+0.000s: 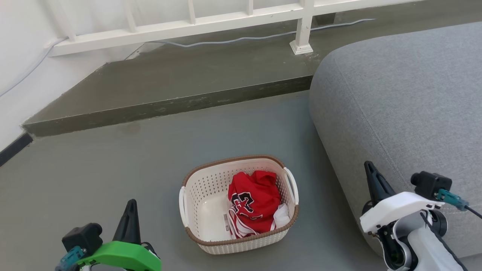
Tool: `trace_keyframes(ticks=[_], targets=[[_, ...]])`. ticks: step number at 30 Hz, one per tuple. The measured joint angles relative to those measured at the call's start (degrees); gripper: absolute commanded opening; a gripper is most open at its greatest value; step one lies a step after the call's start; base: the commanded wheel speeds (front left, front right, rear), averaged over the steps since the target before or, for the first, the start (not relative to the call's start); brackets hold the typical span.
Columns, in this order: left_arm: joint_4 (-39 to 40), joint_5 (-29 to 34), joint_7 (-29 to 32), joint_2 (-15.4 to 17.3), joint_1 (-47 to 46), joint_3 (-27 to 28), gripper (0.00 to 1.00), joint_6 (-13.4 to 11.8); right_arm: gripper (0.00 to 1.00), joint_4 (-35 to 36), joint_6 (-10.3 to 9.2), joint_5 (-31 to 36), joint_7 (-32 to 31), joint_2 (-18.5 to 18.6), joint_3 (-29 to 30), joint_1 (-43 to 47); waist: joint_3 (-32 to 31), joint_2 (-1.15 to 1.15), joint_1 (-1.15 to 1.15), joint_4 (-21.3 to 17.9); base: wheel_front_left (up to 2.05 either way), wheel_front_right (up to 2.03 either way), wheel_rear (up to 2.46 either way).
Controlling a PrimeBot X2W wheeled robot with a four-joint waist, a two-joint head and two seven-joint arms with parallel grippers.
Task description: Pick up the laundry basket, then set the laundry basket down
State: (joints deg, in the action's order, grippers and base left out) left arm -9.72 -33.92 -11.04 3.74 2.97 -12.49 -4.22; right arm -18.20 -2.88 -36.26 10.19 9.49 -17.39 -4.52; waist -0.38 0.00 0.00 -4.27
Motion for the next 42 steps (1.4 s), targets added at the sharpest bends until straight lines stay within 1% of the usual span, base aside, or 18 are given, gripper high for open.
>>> trace_keyframes(ticks=[2, 3, 25, 30, 34, 39, 42], targets=[[-0.02, -1.34, 0.40, -0.09, -0.01, 0.32, 0.00, 0.24, 0.00, 0.07, 0.07, -1.24, -0.26, -0.12, 0.55, 0.00, 0.01, 0.00, 0.00, 0.10, 0.00, 0.00, 0.00], [-0.04, -2.53, 0.62, -0.11, -0.01, 0.74, 0.00, 0.41, 0.00, 0.12, 0.42, -2.66, -0.75, -0.23, 1.07, 0.00, 0.03, 0.00, 0.00, 0.19, 0.00, 0.00, 0.00], [-1.08, -17.97, 4.49, 0.01, -0.51, 4.02, 0.00, 3.00, 0.00, 0.58, 2.90, -16.61, -4.77, -1.93, 7.06, 0.00, 0.18, 0.00, 0.00, 1.25, 0.00, 0.00, 0.00], [-1.32, -20.49, 5.06, 0.05, -0.70, 4.70, 0.00, 3.56, 0.00, 0.62, 3.35, -19.12, -5.46, -2.15, 8.16, 0.00, 0.20, 0.00, 0.00, 1.44, 0.00, 0.00, 0.00], [-1.71, -23.37, 5.86, 0.16, -0.85, 5.22, 0.00, 3.82, 0.00, 0.68, 3.57, -21.56, -6.23, -2.37, 9.29, 0.00, 0.23, 0.00, 0.00, 1.64, 0.00, 0.00, 0.00], [-2.09, -26.87, 6.80, 0.22, -1.57, 5.93, 0.00, 4.43, 0.00, 0.80, 4.36, -24.75, -7.08, -2.71, 10.62, 0.00, 0.26, 0.00, 0.00, 1.88, 0.00, 0.00, 0.00], [-2.27, -28.99, 7.09, 0.24, -1.81, 6.46, 0.00, 4.82, 0.00, 0.86, 4.41, -26.82, -7.58, -2.99, 11.48, 0.00, 0.27, 0.00, 0.00, 2.02, 0.00, 0.00, 0.00]])
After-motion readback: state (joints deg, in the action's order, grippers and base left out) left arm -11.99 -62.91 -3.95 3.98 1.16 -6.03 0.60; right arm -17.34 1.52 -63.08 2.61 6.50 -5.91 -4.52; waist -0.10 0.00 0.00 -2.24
